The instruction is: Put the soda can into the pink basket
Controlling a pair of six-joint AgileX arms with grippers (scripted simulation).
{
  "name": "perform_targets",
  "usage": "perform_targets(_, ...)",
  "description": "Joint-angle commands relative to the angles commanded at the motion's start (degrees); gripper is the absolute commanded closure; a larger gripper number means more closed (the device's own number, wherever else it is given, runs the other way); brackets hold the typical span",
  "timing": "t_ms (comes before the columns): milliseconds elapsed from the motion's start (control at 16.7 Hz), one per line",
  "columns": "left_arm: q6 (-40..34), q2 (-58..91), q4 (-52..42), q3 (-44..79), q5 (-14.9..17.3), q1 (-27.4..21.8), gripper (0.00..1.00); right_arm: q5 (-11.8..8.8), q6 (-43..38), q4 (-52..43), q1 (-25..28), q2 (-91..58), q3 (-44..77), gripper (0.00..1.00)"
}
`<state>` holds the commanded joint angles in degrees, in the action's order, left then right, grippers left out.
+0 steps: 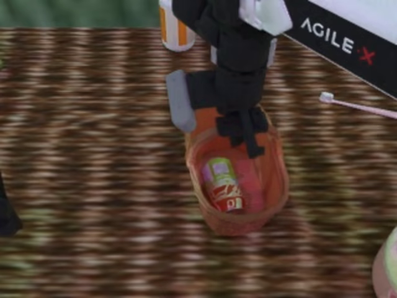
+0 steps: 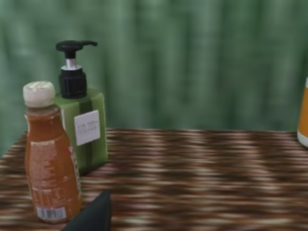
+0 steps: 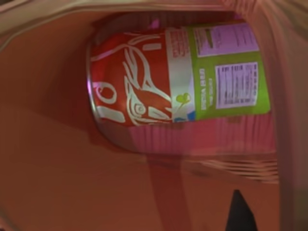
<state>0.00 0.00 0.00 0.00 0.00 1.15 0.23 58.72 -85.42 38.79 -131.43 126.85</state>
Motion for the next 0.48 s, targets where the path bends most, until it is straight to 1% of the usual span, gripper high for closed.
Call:
perform_targets(120,0.0,0.0,0.0,0.0,0.0,0.0,0.00,0.0,0.5,-2.2,-0.3,-0.2,2.2,1.00)
perform_targets(360,0.0,0.0,0.0,0.0,0.0,0.0,0.00,0.0,1.7,-10.1,-1.3,-0.4,10.4,1.00)
perform_targets(480,0.0,0.0,0.0,0.0,0.0,0.0,0.00,0.0,2.0,-11.7,-1.5,-0.2,11.9,1.00)
